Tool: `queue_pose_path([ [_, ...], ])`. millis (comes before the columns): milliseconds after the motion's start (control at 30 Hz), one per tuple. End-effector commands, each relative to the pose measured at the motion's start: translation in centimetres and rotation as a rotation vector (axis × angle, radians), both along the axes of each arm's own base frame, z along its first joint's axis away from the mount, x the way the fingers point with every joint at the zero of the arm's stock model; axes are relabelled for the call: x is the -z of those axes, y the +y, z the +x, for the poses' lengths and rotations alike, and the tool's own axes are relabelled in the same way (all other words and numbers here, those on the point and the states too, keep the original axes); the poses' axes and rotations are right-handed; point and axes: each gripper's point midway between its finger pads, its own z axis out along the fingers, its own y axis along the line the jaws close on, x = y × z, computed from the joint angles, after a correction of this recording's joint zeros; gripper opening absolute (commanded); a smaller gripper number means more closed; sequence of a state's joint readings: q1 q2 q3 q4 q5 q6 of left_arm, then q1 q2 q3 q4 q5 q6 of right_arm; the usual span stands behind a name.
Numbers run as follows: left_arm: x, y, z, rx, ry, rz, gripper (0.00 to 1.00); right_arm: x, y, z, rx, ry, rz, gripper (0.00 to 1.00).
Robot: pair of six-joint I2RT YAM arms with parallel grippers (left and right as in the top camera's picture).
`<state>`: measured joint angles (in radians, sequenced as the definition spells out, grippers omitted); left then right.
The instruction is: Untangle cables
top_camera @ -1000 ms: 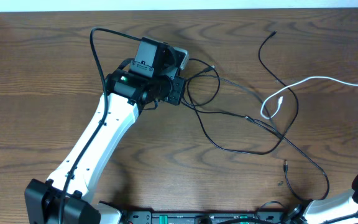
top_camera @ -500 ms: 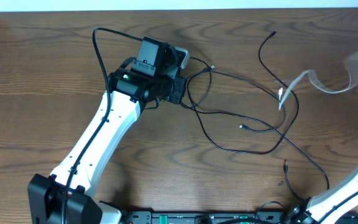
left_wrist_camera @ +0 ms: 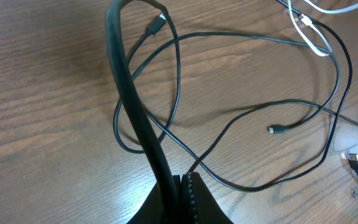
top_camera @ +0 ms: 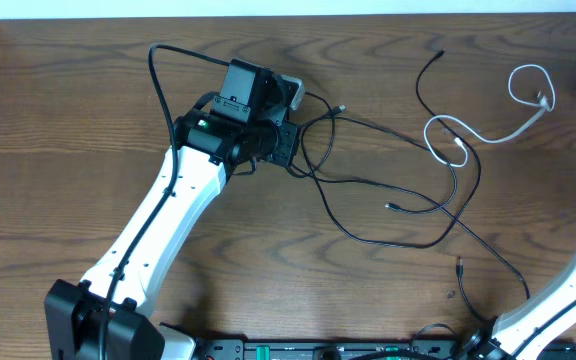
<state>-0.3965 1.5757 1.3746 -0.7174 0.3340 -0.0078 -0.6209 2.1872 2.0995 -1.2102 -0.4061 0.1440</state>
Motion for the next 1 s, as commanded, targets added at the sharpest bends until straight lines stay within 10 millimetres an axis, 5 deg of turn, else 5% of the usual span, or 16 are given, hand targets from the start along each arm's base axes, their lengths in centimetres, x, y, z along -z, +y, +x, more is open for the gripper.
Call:
queue_pose_path([
  [0, 0.1, -0.1, 0.1, -0.013, 0.007, 0.000, 0.07, -2.1, 6.0, 0.9, -0.231, -0.052, 0.030, 0.82],
  [200, 0.1, -0.1, 0.1, -0.013, 0.007, 0.000, 0.08, -0.5, 15.6, 0.5, -0.542, 0.030, 0.051, 0.82],
  [400, 0.1, -0.1, 0.1, -0.013, 0.010, 0.001, 0.08, 3.3, 22.0, 0.5, -0.643, 0.121, 0.018, 0.81],
  [533, 0.1, -0.1, 0.0, -0.013, 0.011, 0.002, 0.07, 5.4, 24.0, -0.2, -0.642, 0.190, -0.012, 0.79],
  [767, 0.1, -0.1, 0.0, -0.013, 0.010, 0.001, 0.08, 8.0, 24.5, -1.2, -0.580, 0.282, -0.067, 0.75],
  [967, 0.1, -0.1, 0.0, -0.013, 0.010, 0.002, 0.08, 10.2, 26.3, 0.1, -0.545, 0.209, -0.022, 0.54],
])
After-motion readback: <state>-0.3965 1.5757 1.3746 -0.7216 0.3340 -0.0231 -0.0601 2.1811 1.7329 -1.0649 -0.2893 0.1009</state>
